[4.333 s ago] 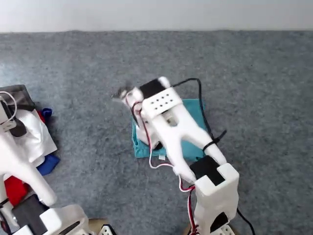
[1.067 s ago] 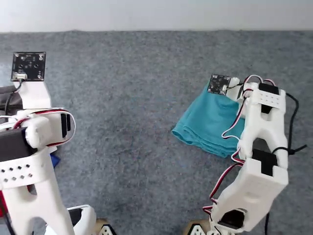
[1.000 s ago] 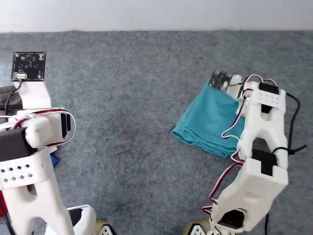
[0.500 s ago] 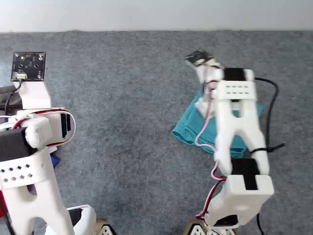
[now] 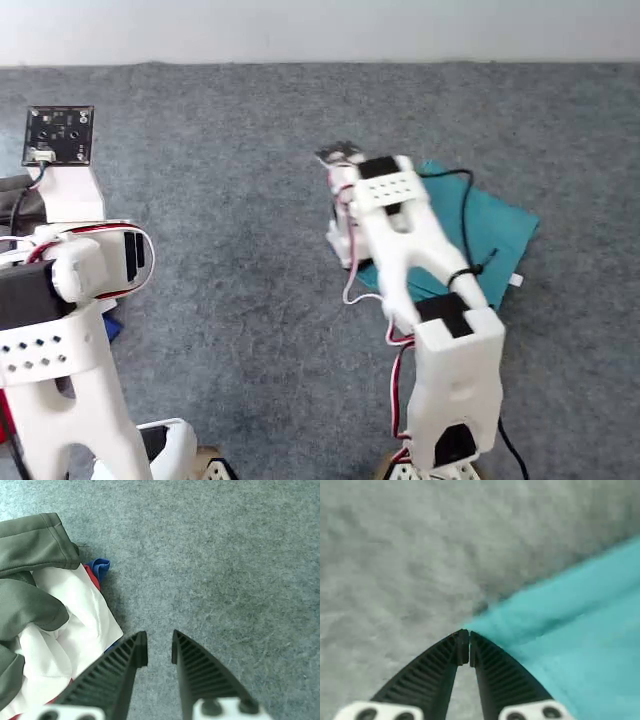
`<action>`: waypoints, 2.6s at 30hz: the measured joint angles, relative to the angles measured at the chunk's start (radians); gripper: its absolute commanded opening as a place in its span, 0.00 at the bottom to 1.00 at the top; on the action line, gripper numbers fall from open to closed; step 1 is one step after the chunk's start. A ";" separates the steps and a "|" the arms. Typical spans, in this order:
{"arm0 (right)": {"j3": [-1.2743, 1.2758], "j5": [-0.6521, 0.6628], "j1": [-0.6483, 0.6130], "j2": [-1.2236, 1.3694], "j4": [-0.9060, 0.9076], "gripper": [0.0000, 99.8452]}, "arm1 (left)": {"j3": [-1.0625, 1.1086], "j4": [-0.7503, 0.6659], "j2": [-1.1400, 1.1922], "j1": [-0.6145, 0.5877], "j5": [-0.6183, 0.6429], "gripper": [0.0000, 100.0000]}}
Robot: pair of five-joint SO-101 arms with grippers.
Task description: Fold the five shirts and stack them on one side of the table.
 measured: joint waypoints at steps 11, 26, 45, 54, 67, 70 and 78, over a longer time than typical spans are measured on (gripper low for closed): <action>-0.318 -0.044 0.120 0.000 0.301 0.05 | 0.000 0.000 0.000 0.000 0.000 0.09; -0.333 -0.626 0.382 0.008 0.219 0.48 | 0.000 0.000 0.000 0.000 0.000 0.10; -0.362 -0.717 0.445 0.348 0.072 0.12 | 0.000 0.012 0.000 0.000 0.000 0.10; -0.362 -0.511 0.574 0.322 0.104 0.01 | 0.000 0.012 0.000 0.000 0.000 0.10; -0.361 0.193 0.924 0.181 0.044 0.01 | 0.000 0.012 0.000 0.000 0.000 0.10; -0.359 0.308 1.013 0.181 -0.043 0.01 | 0.000 0.012 0.000 0.000 0.000 0.10; -0.359 0.397 1.091 0.178 -0.074 0.34 | 0.000 0.012 0.000 0.000 0.000 0.10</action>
